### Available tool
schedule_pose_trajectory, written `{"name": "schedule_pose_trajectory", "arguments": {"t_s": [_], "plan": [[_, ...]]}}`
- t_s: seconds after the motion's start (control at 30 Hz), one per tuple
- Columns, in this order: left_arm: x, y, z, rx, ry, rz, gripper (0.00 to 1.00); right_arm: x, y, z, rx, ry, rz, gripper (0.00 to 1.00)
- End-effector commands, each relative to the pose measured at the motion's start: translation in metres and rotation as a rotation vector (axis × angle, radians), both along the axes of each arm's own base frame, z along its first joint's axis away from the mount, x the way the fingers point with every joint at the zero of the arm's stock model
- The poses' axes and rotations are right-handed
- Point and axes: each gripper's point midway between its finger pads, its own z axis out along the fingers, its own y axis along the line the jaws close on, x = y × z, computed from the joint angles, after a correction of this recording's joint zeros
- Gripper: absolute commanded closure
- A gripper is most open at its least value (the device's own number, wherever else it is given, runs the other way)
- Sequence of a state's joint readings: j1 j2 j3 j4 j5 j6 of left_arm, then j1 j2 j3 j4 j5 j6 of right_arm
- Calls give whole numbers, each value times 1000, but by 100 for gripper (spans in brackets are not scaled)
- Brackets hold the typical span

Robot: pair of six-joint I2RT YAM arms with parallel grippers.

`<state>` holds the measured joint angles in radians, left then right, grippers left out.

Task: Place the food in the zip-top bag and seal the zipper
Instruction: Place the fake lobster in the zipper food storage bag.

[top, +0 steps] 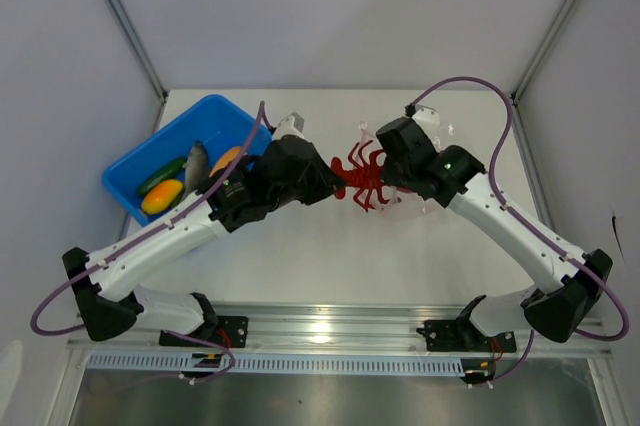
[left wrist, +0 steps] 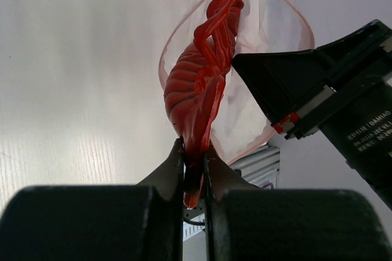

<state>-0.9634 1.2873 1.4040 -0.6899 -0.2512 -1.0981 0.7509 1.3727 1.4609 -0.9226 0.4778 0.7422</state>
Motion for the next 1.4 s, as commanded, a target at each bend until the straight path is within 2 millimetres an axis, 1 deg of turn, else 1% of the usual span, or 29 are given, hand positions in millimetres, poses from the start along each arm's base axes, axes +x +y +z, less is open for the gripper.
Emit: {"name": "schedule_pose_trajectory", "arguments": {"t_s": [0.0,0.03,0.07,0.1,0.13,0.17,0.2,0.23,0.27,0.3,0.33,0.4,0.43,0.47,0.5,0.53,0.57,0.63,0.67,0.7,0.8,0.87,0.97,1.0,1.07,1.1,1.13,1.2,1.37], "plan": [[0,-23,38,-165,-71,-23,99,-4,24,18,160,-14,12,100],[1,-26,55,-172,-83,-32,99,-5,25,20,175,-23,17,100],[2,-28,49,-137,-66,-40,99,-4,28,26,200,-48,25,100],[3,-32,40,-86,-37,-51,99,-5,29,26,199,-50,40,100],[3,-35,38,-76,-28,-62,99,-5,31,26,199,-49,50,100],[1,-39,43,-89,-23,-80,99,-5,32,27,198,-48,61,100],[1,-41,42,-89,-18,-84,99,-6,35,21,170,-35,84,100],[1,-41,51,-115,-40,-86,99,-4,31,21,143,-42,72,100],[-1,-39,48,-112,-51,-97,99,-7,26,16,99,-33,68,100],[0,-36,53,-118,-69,-91,100,-9,23,15,55,-43,80,100],[-2,-28,63,-128,-94,-83,99,-9,13,7,0,-48,61,100],[0,-17,69,-119,-118,-68,99,-12,0,1,-54,-56,56,100],[-2,-11,74,-129,-125,-68,99,-14,-11,-10,-113,-54,50,100],[-5,-8,79,-140,-132,-87,99,-15,-16,-14,-136,-57,49,100],[-3,-4,79,-140,-133,-83,99,-17,-22,-14,-144,-68,47,100],[-5,-1,80,-143,-136,-87,99,-21,-29,-24,-181,-59,54,100],[-7,3,86,-153,-150,-91,99,-20,-33,-25,-194,-72,48,100],[-7,8,84,-155,-146,-97,100,-23,-40,-23,-202,-92,43,100],[-9,13,90,-170,-155,-98,99,-24,-44,-27,-218,-95,41,100],[-8,15,88,-171,-154,-94,99,-25,-45,-26,-218,-99,39,100],[-5,15,86,-179,-144,-94,99,-26,-42,-23,-192,-112,59,100],[-5,9,86,-191,-133,-110,99,-27,-39,-21,-169,-118,61,100],[-3,-4,79,-201,-102,-132,99,-28,-28,-14,-115,-130,77,100],[-2,-10,73,-191,-88,-134,99,-29,-24,-11,-91,-132,77,100],[0,-15,67,-184,-75,-131,100,-30,-15,-9,-74,-127,90,100],[3,-19,60,-172,-62,-127,99,-32,-7,-3,-56,-134,100,100],[5,-21,60,-175,-61,-126,99,-33,-5,-3,-63,-128,106,100],[7,-24,58,-174,-53,-120,99,-35,2,-4,-60,-114,105,100],[15,-27,53,-144,-64,-86,99,-39,11,9,5,-108,96,100]]}}
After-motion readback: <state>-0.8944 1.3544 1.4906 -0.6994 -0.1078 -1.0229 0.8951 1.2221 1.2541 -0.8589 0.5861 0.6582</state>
